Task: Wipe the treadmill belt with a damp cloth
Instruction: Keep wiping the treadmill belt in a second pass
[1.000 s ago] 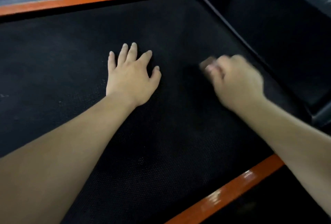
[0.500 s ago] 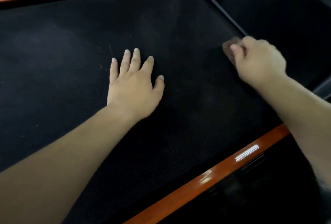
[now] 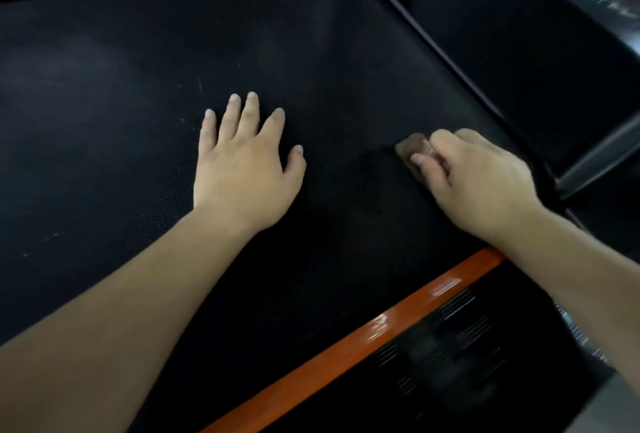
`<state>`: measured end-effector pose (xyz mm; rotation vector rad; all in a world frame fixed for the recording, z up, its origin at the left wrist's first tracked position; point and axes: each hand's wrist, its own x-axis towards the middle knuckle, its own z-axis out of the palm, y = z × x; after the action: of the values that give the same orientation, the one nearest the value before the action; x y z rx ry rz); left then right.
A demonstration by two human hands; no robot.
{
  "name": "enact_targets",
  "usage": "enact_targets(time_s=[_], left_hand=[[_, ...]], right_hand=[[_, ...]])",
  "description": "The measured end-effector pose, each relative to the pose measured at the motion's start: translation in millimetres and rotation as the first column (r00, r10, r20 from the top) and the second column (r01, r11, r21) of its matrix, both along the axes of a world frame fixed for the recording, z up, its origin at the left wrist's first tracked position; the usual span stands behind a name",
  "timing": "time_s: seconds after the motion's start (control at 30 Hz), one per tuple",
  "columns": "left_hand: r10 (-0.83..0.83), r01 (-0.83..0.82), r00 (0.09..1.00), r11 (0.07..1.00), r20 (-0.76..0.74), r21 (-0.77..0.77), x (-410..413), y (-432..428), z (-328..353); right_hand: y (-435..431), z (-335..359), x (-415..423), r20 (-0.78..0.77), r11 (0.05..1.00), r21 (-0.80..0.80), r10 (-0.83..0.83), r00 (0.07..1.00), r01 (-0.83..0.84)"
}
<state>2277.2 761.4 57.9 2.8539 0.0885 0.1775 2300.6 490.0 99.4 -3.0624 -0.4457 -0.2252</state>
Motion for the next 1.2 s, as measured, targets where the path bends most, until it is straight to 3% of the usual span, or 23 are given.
enact_targets(time_s=[0.17, 0.23, 0.3, 0.33, 0.47, 0.53, 0.63, 0.77, 0.83, 0.93, 0.97, 1.07, 1.1, 1.2], left_hand=[[-0.01, 0.01, 1.0, 1.0, 0.002, -0.007, 0.3, 0.0, 1.5], [-0.01, 0.01, 1.0, 1.0, 0.009, -0.01, 0.0, 0.0, 0.9], [-0.01, 0.01, 1.0, 1.0, 0.008, -0.016, -1.4, 1.3, 0.4], [-0.011, 0.011, 1.0, 1.0, 0.007, -0.019, -1.7, 1.8, 0.7], [-0.018, 0.019, 1.0, 1.0, 0.007, -0.025, -1.0, 1.6, 1.9], [-0.019, 0.019, 1.0, 0.999, 0.011, -0.026, -0.6, 0.9, 1.9], [-0.019, 0.02, 1.0, 0.999, 0.012, -0.034, -2.1, 2.3, 1.8], [-0.044, 0.043, 0.999, 0.998, -0.001, -0.041, -0.6, 4.1, 3.7], [-0.056, 0.056, 0.998, 0.998, -0.008, -0.042, -1.3, 6.3, 5.1], [-0.109, 0.108, 0.994, 0.993, -0.026, -0.052, -23.3, 15.4, 7.0], [-0.132, 0.13, 0.991, 0.99, -0.027, -0.053, -35.4, 21.2, 7.3], [-0.184, 0.183, 0.982, 0.982, -0.038, -0.039, -76.4, 44.4, 7.9], [-0.194, 0.193, 0.98, 0.981, -0.052, -0.032, -89.1, 52.5, 8.4], [-0.208, 0.209, 0.974, 0.978, -0.084, 0.0, -120.8, 78.5, 7.1]], right_hand=[[-19.1, 10.4, 35.5, 0.09, 0.949, -0.046, -0.308, 0.947, 0.313], [-3.2, -0.1, 11.1, 0.111, 0.983, -0.072, -0.163, 0.98, 0.171], [4.7, -0.9, -13.7, 0.02, 1.0, -0.014, 0.017, 1.0, -0.016], [-2.8, 3.5, -11.3, -0.003, 0.999, -0.032, 0.008, 1.0, -0.008], [-37.9, 15.5, 23.0, 0.04, 0.937, -0.097, -0.333, 0.942, 0.335], [-27.3, 7.4, 4.6, 0.088, 0.961, -0.12, -0.239, 0.967, 0.249], [-19.1, 7.2, -19.4, -0.003, 0.994, -0.084, -0.064, 0.998, 0.064], [-42.8, 20.4, 9.0, 0.033, 0.922, -0.079, -0.377, 0.926, 0.378], [-24.4, 11.8, -11.6, 0.07, 0.959, -0.075, -0.269, 0.961, 0.274], [3.6, 5.8, -46.9, -0.058, 0.999, 0.03, 0.03, 0.998, -0.029], [2.6, 9.1, -40.1, -0.075, 0.999, 0.036, 0.022, 0.997, -0.019], [5.9, 12.4, -5.1, -0.009, 0.976, 0.057, -0.212, 0.977, 0.212], [16.1, 9.3, -6.4, 0.019, 0.975, 0.07, -0.211, 0.977, 0.209], [64.7, -1.8, -45.0, -0.057, 0.986, 0.096, 0.144, 0.988, -0.139]])
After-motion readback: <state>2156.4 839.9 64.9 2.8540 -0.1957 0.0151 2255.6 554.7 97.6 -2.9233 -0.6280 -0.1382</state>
